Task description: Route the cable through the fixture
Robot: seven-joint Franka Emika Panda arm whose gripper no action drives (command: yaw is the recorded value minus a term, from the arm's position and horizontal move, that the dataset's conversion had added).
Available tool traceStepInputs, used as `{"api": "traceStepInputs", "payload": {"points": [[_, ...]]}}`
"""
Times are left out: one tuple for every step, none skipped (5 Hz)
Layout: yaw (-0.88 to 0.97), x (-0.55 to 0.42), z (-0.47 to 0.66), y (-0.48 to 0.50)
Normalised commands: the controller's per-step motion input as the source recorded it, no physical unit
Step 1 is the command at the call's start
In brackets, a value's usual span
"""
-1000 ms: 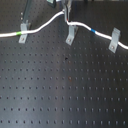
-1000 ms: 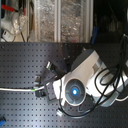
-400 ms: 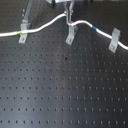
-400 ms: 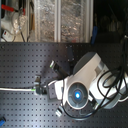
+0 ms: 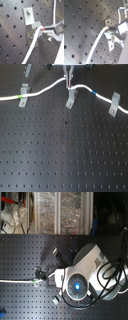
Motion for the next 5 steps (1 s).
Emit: {"api": "traceStepInputs", "payload": {"points": [[0.9,0.001,0.18,-0.009],[0.15,-0.023,0.12,0.001],[-0.29,-0.281,0.04,-0.083],[-0.37,-0.478,0.01,-0.204],[-0.35,-0.441,0.01,-0.255]]}}
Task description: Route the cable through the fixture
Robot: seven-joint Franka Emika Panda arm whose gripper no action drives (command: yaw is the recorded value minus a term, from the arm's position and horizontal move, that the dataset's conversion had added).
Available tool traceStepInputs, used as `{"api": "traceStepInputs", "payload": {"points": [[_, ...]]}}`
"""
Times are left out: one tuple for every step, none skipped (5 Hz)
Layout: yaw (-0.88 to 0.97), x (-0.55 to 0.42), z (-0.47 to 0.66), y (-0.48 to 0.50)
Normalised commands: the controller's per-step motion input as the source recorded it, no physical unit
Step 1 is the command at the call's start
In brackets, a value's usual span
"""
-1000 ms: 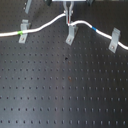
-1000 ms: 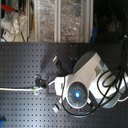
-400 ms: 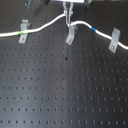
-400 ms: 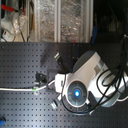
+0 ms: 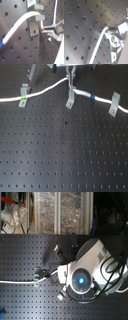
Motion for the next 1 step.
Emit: {"api": "traceStepInputs", "payload": {"points": [[-0.05,-0.128,0.0,-0.014]]}}
